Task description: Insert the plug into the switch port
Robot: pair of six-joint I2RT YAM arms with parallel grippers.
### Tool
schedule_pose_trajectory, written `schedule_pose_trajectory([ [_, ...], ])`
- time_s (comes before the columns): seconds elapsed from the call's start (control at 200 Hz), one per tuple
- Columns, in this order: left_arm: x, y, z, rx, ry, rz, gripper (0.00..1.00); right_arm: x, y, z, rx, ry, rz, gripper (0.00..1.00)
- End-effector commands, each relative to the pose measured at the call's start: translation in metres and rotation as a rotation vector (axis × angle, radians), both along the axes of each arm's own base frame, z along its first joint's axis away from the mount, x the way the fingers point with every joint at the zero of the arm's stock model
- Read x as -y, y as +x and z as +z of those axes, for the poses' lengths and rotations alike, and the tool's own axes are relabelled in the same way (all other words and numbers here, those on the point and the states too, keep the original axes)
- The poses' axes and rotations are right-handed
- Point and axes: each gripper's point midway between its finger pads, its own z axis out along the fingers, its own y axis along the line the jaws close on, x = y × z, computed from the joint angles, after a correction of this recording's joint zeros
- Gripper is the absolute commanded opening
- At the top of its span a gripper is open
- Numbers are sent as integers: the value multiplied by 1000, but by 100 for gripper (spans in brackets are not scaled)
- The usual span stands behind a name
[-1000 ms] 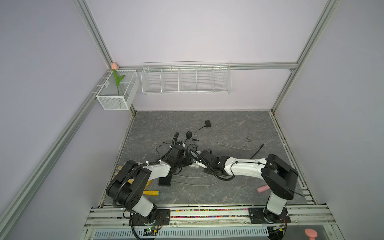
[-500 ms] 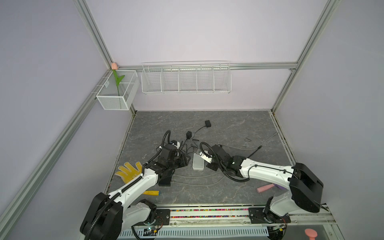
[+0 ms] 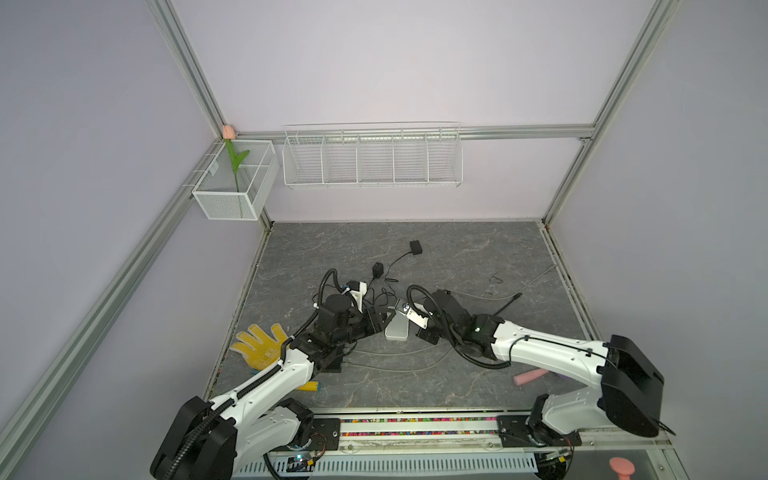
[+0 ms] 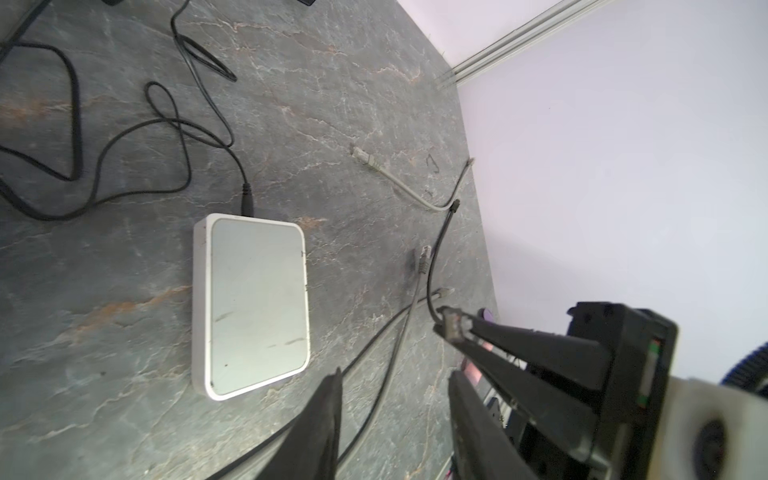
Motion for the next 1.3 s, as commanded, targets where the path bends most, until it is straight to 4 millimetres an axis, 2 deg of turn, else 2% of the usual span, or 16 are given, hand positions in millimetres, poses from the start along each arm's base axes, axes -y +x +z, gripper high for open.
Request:
schedule_pose_trajectory([
  [0.0, 13, 2, 24, 24, -94, -22, 42, -8, -6, -6, -20, 1, 23, 7],
  [0.205, 19, 6, 20, 12, -109, -22, 41, -14, -9, -9, -17, -14, 37, 7],
  [0.31, 19, 9, 16, 8, -93, -15, 37, -15, -9, -7, -11, -12, 35, 7],
  [0.585, 20, 10, 8, 0, -83, -15, 19, -20, -10, 1, -3, 4, 46, 7],
  [0.715, 19, 10, 8, 3, -78, -11, 13, -21, -11, 2, -2, 4, 48, 7],
  [0.865, 18, 8, 5, 3, -72, -18, 1, -19, -10, 5, 3, 3, 42, 6],
  [0.94, 17, 8, 3, 4, -66, -19, 0, -19, -12, 7, 2, 4, 48, 8],
  [0.99, 17, 7, 2, 5, -62, -20, 0, -19, -14, 9, -1, 2, 58, 11],
  [1.03, 16, 6, 2, 5, -58, -20, 0, -17, -16, 11, -3, 0, 67, 17],
  [1.055, 15, 5, 1, 8, -54, -20, 0, -16, -16, 13, -5, 3, 73, 24],
  [1.105, 14, 4, 0, 8, -45, -19, 0, -11, -19, 18, -34, 17, 86, 44],
  [1.13, 14, 4, 0, 10, -44, -19, 0, -9, -21, 20, -64, 29, 98, 50],
  [1.2, 12, 2, -1, 12, -40, -17, 0, -2, -22, 35, -129, 86, 110, 57],
  [1.295, 11, 1, -1, 18, -42, -21, 0, 4, -24, 50, -190, 148, 139, 58],
])
